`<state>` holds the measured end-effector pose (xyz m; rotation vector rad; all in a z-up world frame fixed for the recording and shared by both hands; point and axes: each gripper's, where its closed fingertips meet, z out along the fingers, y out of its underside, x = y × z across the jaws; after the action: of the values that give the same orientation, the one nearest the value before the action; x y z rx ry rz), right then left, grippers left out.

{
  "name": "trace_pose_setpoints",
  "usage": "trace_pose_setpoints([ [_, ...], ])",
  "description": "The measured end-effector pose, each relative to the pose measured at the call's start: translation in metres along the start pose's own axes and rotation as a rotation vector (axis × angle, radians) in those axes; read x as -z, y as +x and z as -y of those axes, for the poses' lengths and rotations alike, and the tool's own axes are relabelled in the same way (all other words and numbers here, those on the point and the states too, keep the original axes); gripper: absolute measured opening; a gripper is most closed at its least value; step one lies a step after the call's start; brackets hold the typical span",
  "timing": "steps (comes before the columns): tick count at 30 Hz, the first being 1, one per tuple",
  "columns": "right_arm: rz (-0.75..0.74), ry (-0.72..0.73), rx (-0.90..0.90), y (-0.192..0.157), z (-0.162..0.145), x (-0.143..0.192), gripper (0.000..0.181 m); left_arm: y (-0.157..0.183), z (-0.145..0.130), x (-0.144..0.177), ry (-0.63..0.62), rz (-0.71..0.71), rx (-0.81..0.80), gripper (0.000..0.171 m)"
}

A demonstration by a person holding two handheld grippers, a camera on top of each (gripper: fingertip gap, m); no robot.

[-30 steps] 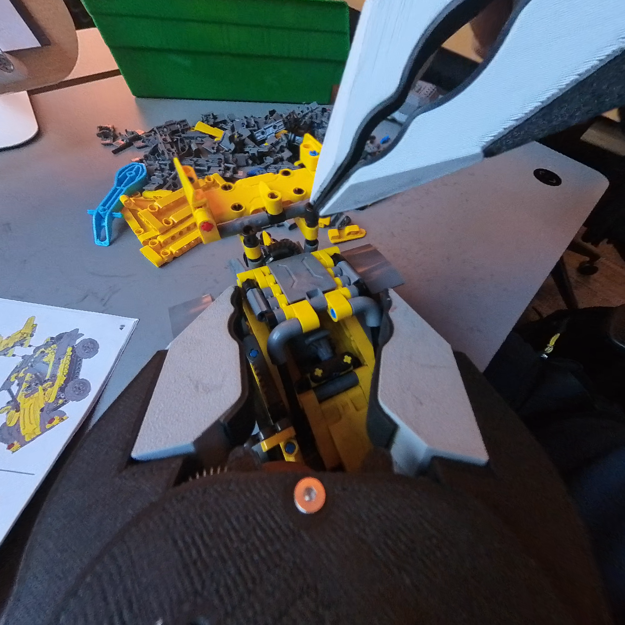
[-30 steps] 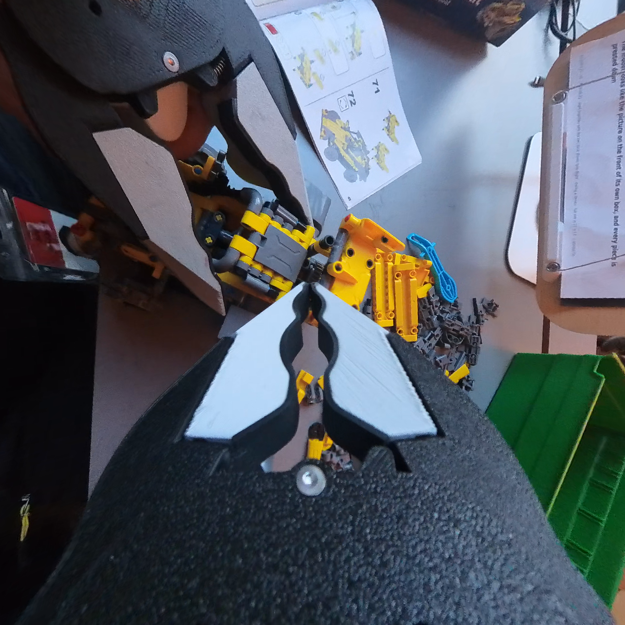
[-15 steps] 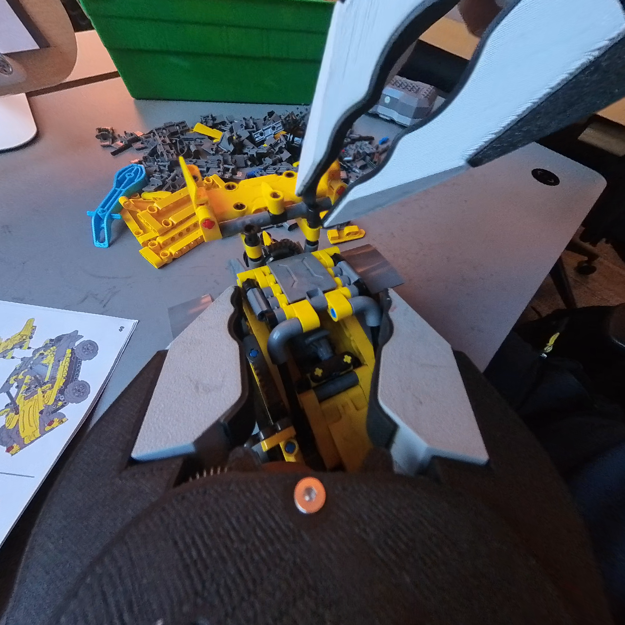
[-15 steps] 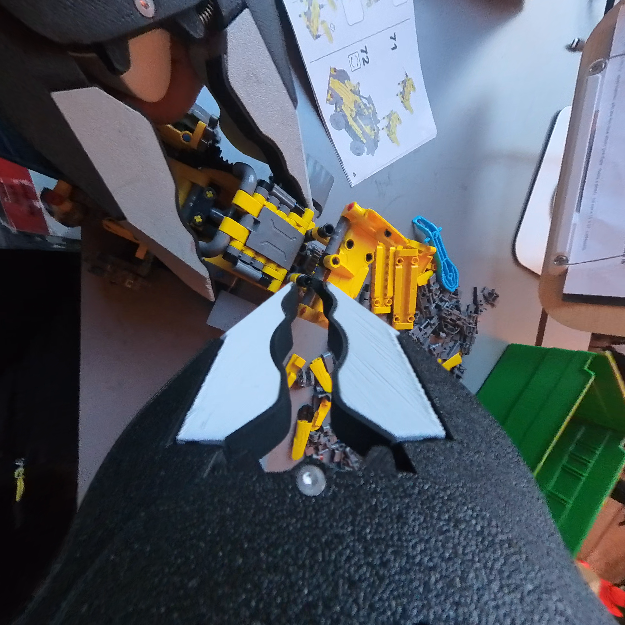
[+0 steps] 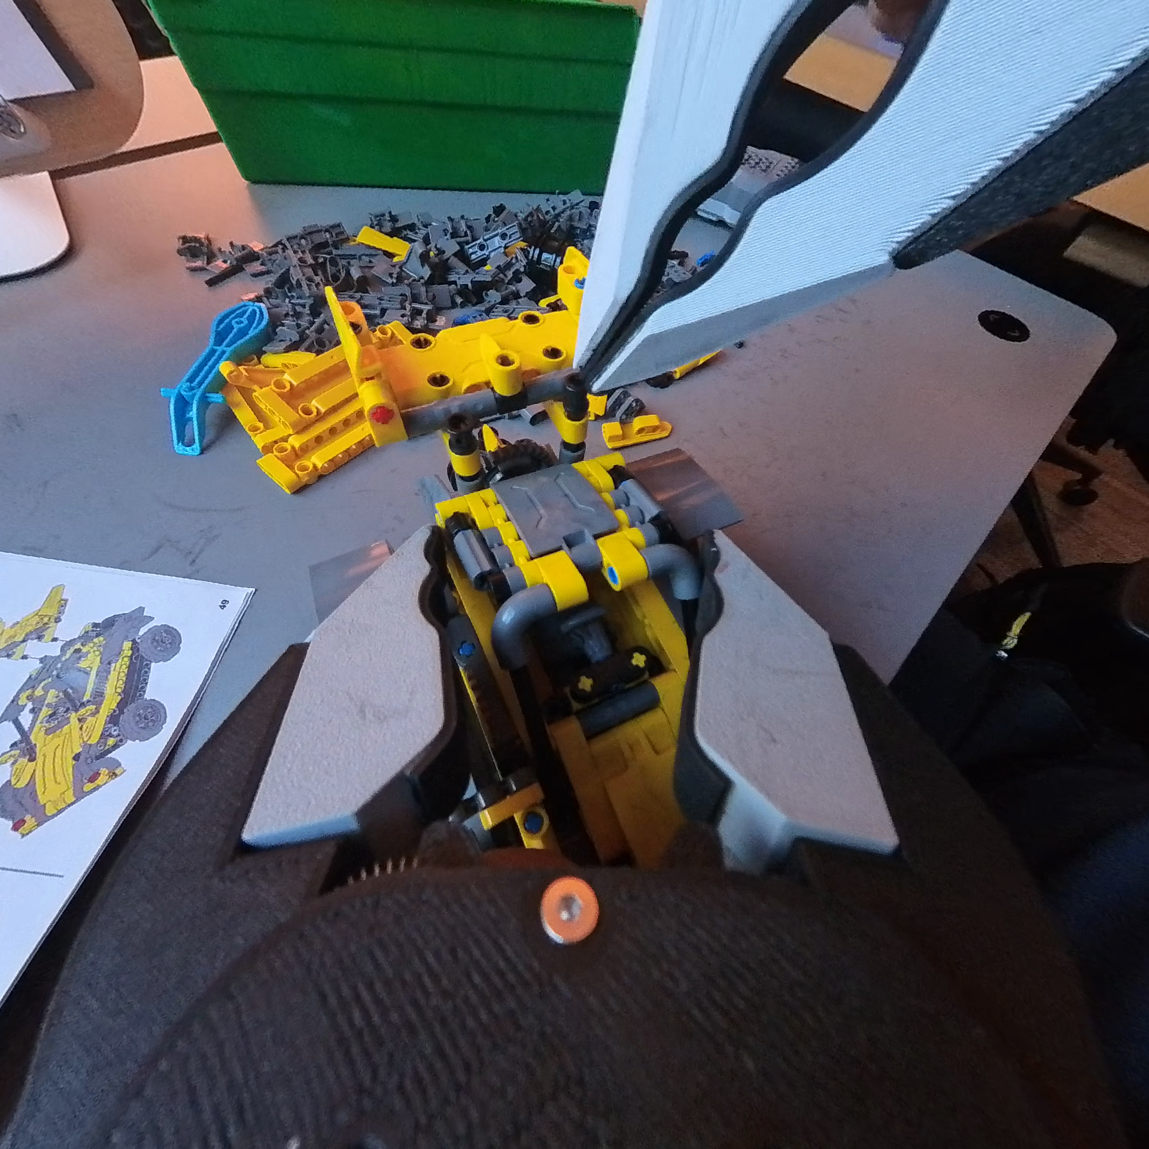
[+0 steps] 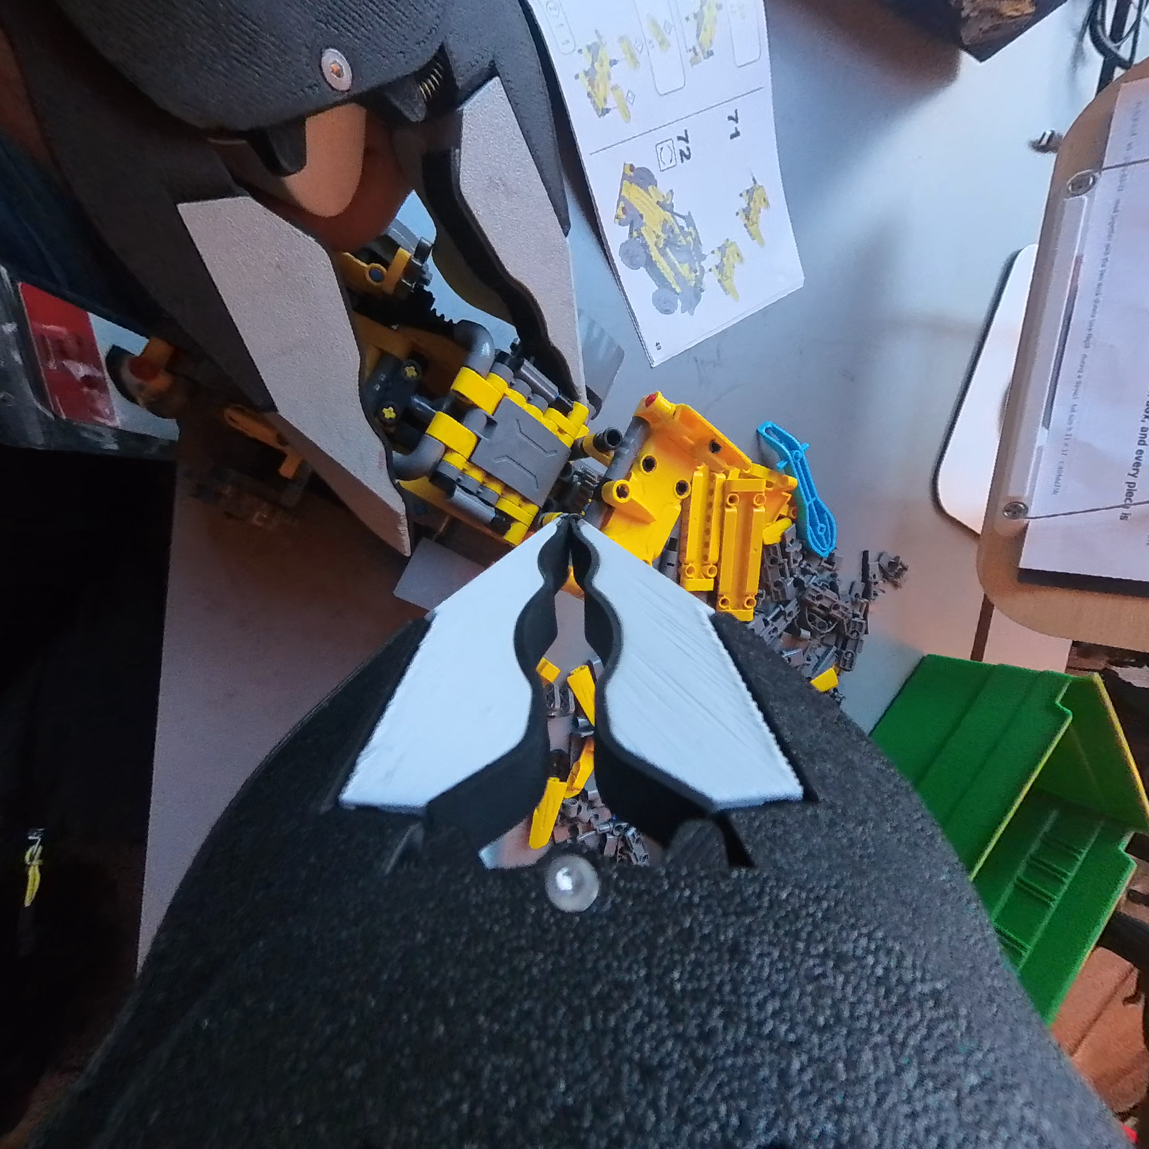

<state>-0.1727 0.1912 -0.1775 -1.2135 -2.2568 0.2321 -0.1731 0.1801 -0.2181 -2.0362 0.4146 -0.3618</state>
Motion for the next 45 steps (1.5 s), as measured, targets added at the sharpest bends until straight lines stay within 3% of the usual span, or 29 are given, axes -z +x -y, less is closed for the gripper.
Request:
trace_pose_setpoints([
  [13,0.082,-0.031,-0.01,-0.002,0.0,-0.002,0.0,0.0,0.0,0.0,0.001,-0.004,-0.002,0.078],
  [19,0.076,-0.03,-0.016,-0.001,0.0,-0.001,0.011,0.0,0.0,0.0,0.005,-0.006,-0.003,0.079],
  [29,0.03,-0.053,0.043,0.001,-0.003,-0.003,0.003,0.0,0.0,-0.001,-0.001,-0.005,-0.004,0.079],
  [36,0.164,-0.001,0.027,-0.012,0.005,-0.004,0.0,0.0,0.0,-0.002,-0.001,-0.006,-0.02,0.078],
  [38,0.106,-0.039,0.097,-0.009,0.007,-0.006,0.0,-0.001,0.0,-0.002,0.004,-0.001,-0.01,0.078],
  [45,0.074,0.013,-0.047,0.004,-0.001,-0.006,0.0,-0.004,0.001,-0.002,0.005,-0.003,-0.004,0.078],
])
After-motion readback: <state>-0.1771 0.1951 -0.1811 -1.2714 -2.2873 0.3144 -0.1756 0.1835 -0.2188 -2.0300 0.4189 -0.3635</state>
